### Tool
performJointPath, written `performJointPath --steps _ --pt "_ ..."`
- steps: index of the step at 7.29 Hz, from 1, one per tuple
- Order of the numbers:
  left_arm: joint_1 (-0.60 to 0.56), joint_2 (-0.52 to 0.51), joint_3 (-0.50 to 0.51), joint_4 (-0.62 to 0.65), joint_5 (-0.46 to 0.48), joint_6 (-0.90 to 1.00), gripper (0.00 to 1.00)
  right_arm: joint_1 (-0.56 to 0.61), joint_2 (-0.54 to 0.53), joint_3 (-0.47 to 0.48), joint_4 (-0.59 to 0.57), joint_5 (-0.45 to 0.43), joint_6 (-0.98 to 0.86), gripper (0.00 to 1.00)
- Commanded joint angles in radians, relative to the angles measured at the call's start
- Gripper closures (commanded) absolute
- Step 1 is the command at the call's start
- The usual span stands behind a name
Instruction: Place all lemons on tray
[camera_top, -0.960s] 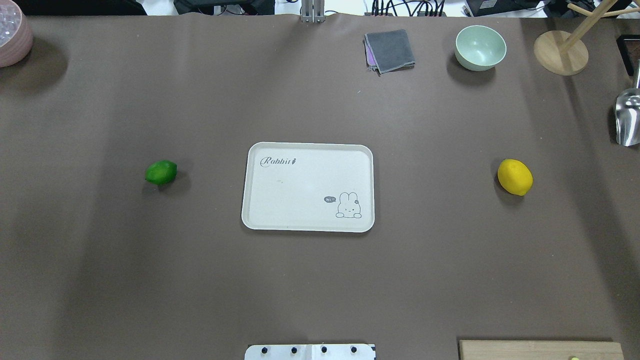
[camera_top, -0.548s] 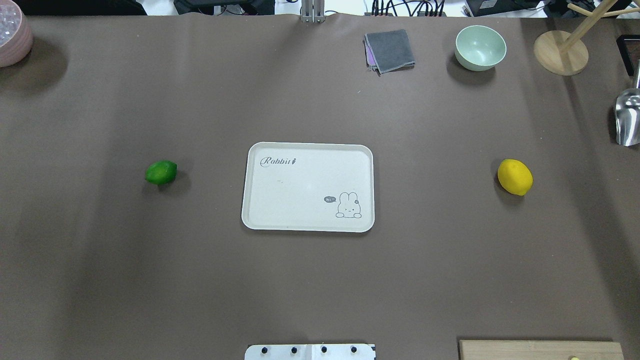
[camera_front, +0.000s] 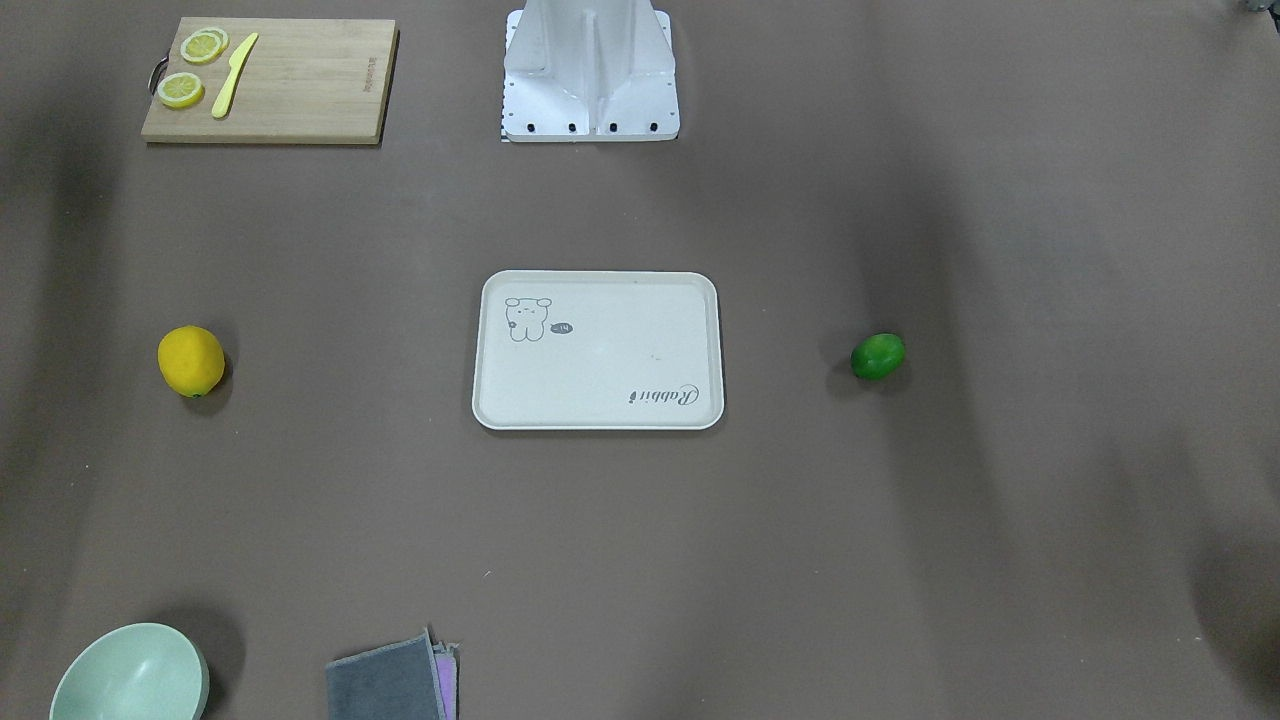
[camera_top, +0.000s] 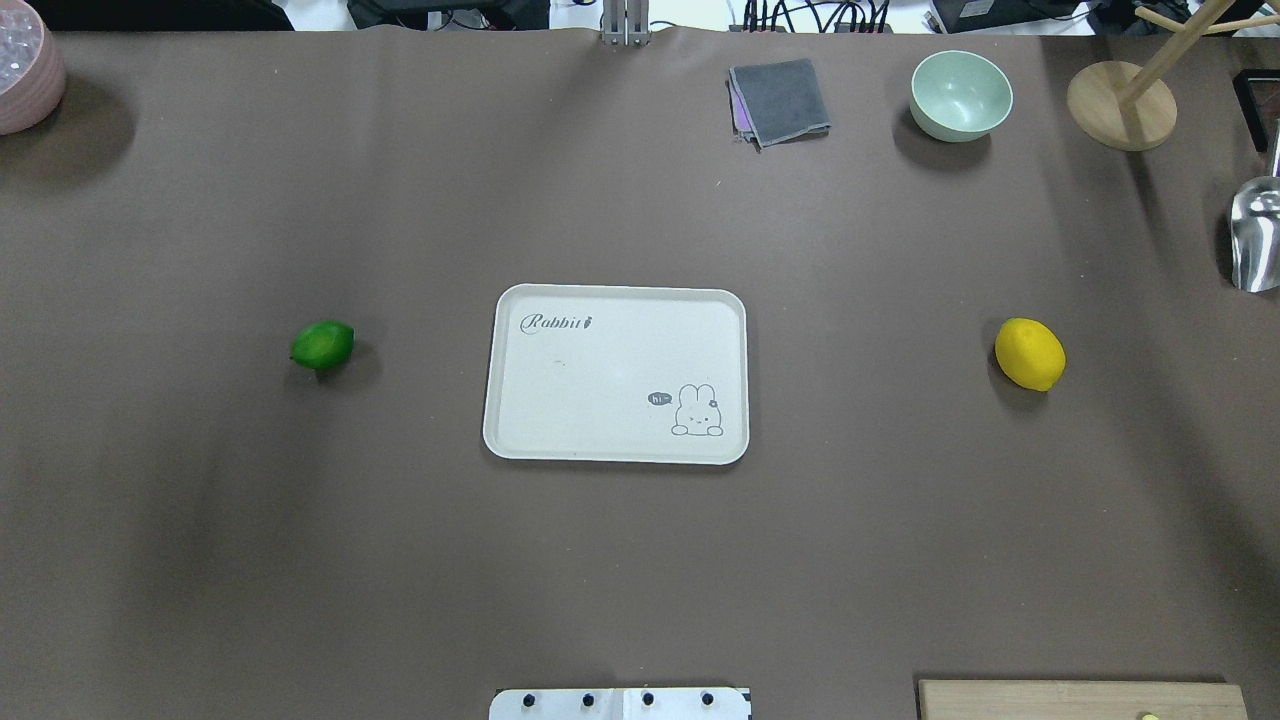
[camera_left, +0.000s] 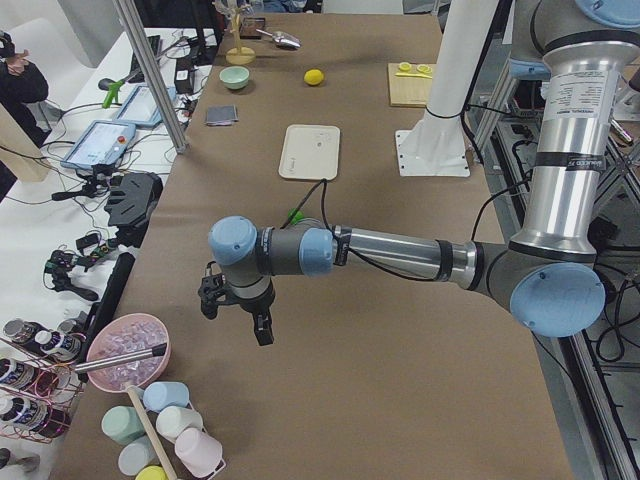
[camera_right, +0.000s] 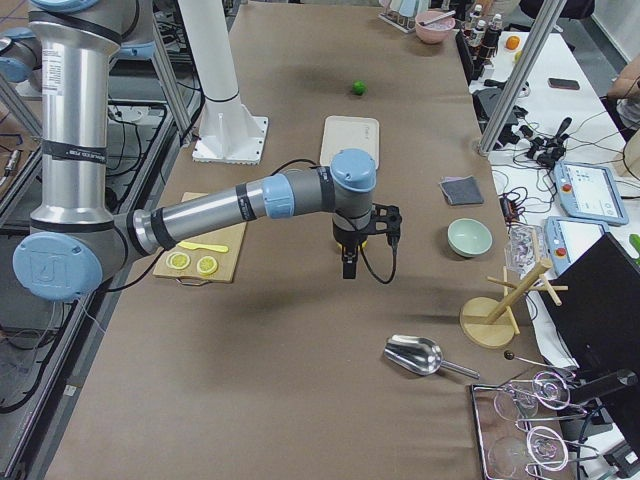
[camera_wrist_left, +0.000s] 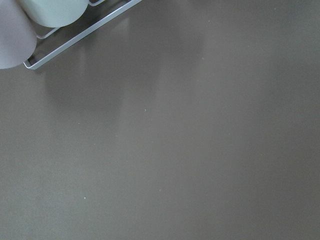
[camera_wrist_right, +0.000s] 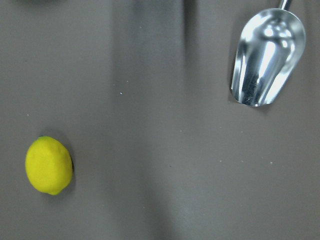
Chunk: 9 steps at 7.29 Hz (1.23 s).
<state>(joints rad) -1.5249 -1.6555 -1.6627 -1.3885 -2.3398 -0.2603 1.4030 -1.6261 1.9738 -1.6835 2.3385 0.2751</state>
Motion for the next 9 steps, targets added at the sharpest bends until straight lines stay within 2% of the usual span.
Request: performJointPath --steps 1,3,5,6,7,9 --pt "0.159 -0.067 -0.116 0.034 -0.009 -0.249 0.02 -0.109 0.115 -0.045 0.004 -0.022 0.103 0.00" --pt "0.266 -0.211 -0.133 0.106 -0.007 -0.374 0.02 -0.171 0.196 -0.100 0.007 -0.037 0.157 0.00" --pt "0.380 -0.265 -0.161 0.102 0.000 -0.518 0.02 -0.238 0.264 -0.144 0.007 -0.056 0.159 0.00" --pt "0.438 -0.326 -0.154 0.103 0.045 -0.571 0.02 -0.269 0.279 -0.186 0.080 -0.079 0.157 0.00" --pt "0.498 -0.334 -0.169 0.095 0.080 -0.636 0.02 -0.309 0.267 -0.228 0.176 -0.091 0.157 0.00" --pt "0.570 -0.336 -0.160 0.036 0.118 -0.675 0.03 -0.335 0.270 -0.262 0.185 -0.088 0.157 0.00"
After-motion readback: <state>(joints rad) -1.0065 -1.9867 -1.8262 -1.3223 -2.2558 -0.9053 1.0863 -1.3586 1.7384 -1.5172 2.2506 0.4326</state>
